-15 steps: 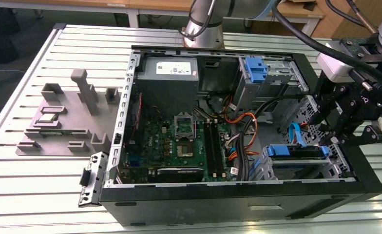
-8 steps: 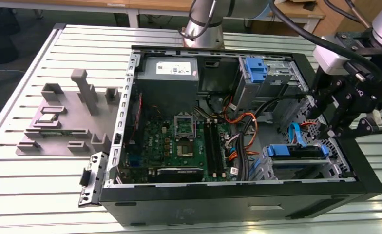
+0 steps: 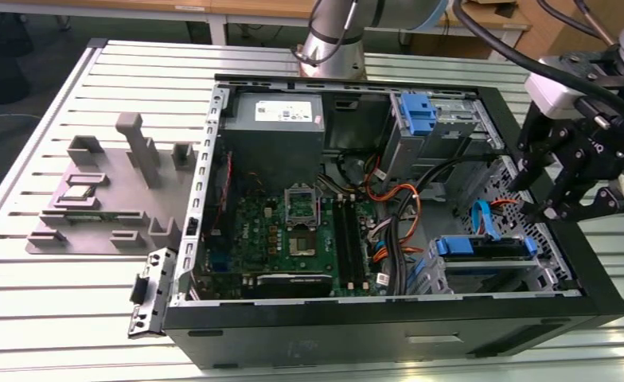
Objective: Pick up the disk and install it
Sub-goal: 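Insert the second disk wire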
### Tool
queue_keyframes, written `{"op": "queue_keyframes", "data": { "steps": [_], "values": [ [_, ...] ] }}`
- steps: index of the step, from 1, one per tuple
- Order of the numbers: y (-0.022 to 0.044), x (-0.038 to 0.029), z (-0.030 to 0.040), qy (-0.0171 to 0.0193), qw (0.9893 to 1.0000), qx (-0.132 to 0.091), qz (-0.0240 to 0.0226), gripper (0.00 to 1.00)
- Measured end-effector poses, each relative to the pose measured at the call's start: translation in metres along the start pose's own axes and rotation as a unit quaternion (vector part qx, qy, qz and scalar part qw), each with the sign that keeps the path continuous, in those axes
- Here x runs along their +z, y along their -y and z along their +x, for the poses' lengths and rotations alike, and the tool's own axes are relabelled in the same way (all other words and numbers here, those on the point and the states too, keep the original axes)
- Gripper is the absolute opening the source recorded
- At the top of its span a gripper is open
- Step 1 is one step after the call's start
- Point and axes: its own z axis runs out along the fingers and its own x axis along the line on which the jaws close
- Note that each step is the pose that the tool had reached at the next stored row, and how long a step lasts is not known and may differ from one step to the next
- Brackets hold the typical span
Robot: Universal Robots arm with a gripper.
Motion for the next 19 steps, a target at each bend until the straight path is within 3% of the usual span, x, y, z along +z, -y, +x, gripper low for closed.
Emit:
{"op": "queue_keyframes", "data": {
  "steps": [5, 11, 19],
  "values": [
    [0.0082, 0.0047, 0.0004, 0.0001, 1.0000, 0.000, -0.0006, 0.49],
    [0.0086, 0.0133, 0.0007, -0.0010, 1.0000, 0.000, -0.0040, 0.49],
    [0.0086, 0.0134, 0.0007, -0.0024, 1.0000, 0.000, -0.0045, 0.49]
  ]
}}
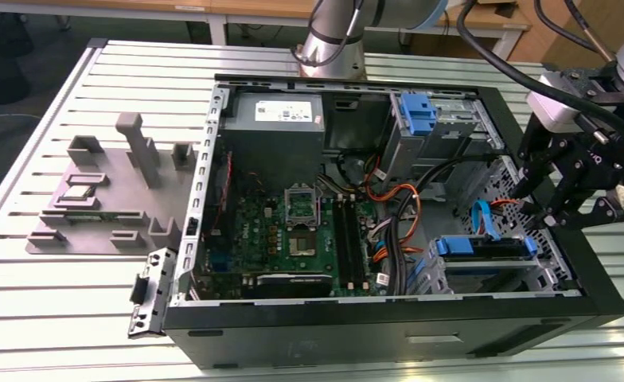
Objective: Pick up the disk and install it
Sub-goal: 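Insert the second disk wire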
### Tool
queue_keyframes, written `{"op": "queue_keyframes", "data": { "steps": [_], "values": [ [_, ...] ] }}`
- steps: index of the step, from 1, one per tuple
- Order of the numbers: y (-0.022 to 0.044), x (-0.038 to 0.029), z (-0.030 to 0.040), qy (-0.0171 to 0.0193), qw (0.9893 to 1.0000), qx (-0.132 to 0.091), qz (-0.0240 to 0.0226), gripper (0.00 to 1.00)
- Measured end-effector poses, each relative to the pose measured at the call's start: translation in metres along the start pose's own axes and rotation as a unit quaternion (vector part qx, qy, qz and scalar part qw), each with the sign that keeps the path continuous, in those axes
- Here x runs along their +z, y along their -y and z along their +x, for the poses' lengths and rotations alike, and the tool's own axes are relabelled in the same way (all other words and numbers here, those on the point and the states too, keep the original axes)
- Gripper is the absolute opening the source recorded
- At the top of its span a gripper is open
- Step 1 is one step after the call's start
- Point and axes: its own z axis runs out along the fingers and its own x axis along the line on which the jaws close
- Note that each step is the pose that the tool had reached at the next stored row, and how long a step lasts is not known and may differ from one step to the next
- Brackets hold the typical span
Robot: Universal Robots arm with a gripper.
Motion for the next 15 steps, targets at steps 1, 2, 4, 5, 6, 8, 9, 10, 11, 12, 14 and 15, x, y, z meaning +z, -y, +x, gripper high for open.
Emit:
{"op": "queue_keyframes", "data": {
  "steps": [1, 2, 4, 5, 6, 8, 9, 10, 11, 12, 14, 15],
  "values": [
    [0.0000, 0.0000, 0.0000, 0.0000, 1.0000, 0.000, 0.0000, 0.49],
    [0.0000, 0.0000, 0.0000, -0.0001, 1.0000, 0.000, 0.0000, 0.49],
    [0.0000, 0.0000, 0.0000, -0.0002, 1.0000, 0.000, 0.0000, 0.49],
    [0.0000, 0.0000, 0.0000, -0.0002, 1.0000, 0.000, 0.0000, 0.49],
    [0.0000, 0.0000, 0.0000, -0.0003, 1.0000, 0.000, 0.0000, 0.47],
    [0.0000, 0.0000, 0.0000, -0.0004, 1.0000, 0.000, -0.0001, 0.35],
    [0.0000, 0.0000, 0.0000, -0.0005, 1.0000, 0.000, 0.0000, 0.35],
    [0.0000, 0.0000, 0.0000, -0.0005, 1.0000, 0.000, 0.0000, 0.29],
    [0.0000, 0.0000, 0.0000, -0.0006, 1.0000, 0.000, 0.0000, 0.22],
    [0.0000, 0.0000, 0.0000, -0.0006, 1.0000, 0.000, 0.0000, 0.22],
    [0.0000, 0.0000, 0.0000, -0.0007, 1.0000, 0.000, -0.0001, 0.22],
    [0.0000, 0.0000, 0.0000, -0.0008, 1.0000, 0.000, -0.0001, 0.22]
  ]
}}
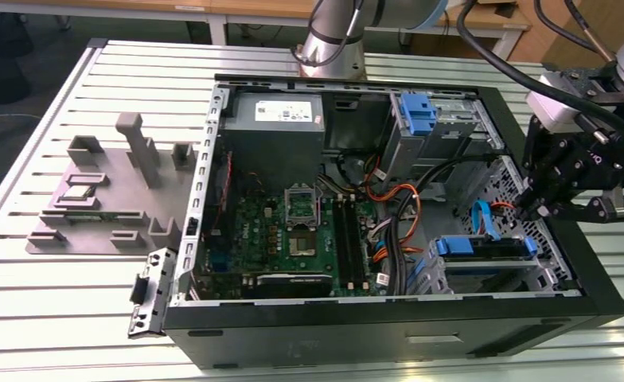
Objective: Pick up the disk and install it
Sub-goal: 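Insert the second disk wire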
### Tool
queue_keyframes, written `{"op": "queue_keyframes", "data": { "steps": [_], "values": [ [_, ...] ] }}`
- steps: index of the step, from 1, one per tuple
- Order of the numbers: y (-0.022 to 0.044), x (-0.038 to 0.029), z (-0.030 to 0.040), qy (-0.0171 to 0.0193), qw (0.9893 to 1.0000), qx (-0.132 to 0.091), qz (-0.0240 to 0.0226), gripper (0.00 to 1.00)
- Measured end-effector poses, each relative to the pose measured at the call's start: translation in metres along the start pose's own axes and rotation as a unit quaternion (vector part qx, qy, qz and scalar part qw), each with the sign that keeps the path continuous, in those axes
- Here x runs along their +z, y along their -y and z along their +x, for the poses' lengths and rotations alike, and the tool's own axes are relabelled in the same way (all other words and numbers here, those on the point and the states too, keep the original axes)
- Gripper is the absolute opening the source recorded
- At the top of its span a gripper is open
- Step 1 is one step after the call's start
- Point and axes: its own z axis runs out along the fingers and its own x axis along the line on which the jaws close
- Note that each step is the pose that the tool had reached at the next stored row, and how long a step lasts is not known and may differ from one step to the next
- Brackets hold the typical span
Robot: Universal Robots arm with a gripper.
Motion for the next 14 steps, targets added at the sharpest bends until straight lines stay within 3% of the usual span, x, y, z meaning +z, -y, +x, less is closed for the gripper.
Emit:
{"op": "queue_keyframes", "data": {
  "steps": [7, 14],
  "values": [
    [-0.0134, 0.0000, 0.0004, -0.0003, 1.0000, 0.000, 0.0065, 0.22],
    [-0.0179, -0.0004, 0.0131, -0.0004, 0.9999, 0.000, 0.0103, 0.22]
  ]
}}
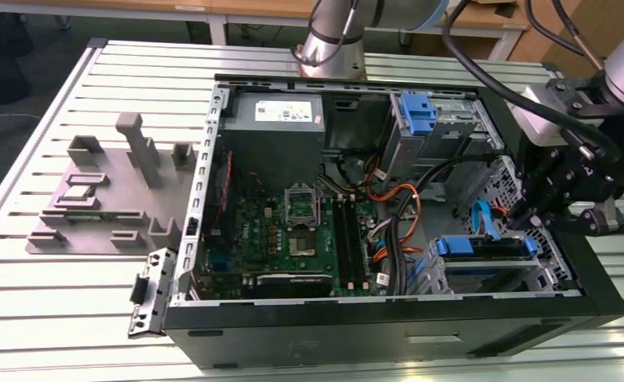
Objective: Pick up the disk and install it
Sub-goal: 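Insert the second disk wire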
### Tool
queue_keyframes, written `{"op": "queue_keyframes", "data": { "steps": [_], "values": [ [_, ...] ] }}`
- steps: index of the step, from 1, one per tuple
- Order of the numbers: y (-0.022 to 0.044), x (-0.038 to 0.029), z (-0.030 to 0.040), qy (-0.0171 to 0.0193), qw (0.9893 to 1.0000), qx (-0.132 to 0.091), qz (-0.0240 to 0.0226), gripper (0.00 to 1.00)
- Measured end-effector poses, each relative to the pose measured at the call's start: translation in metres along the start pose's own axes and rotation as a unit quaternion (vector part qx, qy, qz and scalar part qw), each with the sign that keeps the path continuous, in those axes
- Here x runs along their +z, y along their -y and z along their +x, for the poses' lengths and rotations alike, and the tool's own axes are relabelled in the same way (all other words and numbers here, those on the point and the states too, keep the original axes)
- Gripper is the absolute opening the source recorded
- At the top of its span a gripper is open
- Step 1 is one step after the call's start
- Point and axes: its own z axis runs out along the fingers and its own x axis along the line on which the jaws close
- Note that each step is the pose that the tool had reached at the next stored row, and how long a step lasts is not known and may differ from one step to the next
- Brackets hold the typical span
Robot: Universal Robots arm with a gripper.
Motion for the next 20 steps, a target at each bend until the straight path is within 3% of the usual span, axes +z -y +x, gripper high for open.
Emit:
{"op": "queue_keyframes", "data": {
  "steps": [4, 8, 20],
  "values": [
    [-0.0029, -0.0002, 0.0057, -0.0001, 1.0000, 0.000, 0.0026, 0.22],
    [-0.0064, -0.0001, 0.0057, -0.0002, 1.0000, 0.000, 0.0033, 0.22],
    [-0.0072, 0.0017, 0.0058, -0.0002, 1.0000, 0.000, 0.0033, 0.22]
  ]
}}
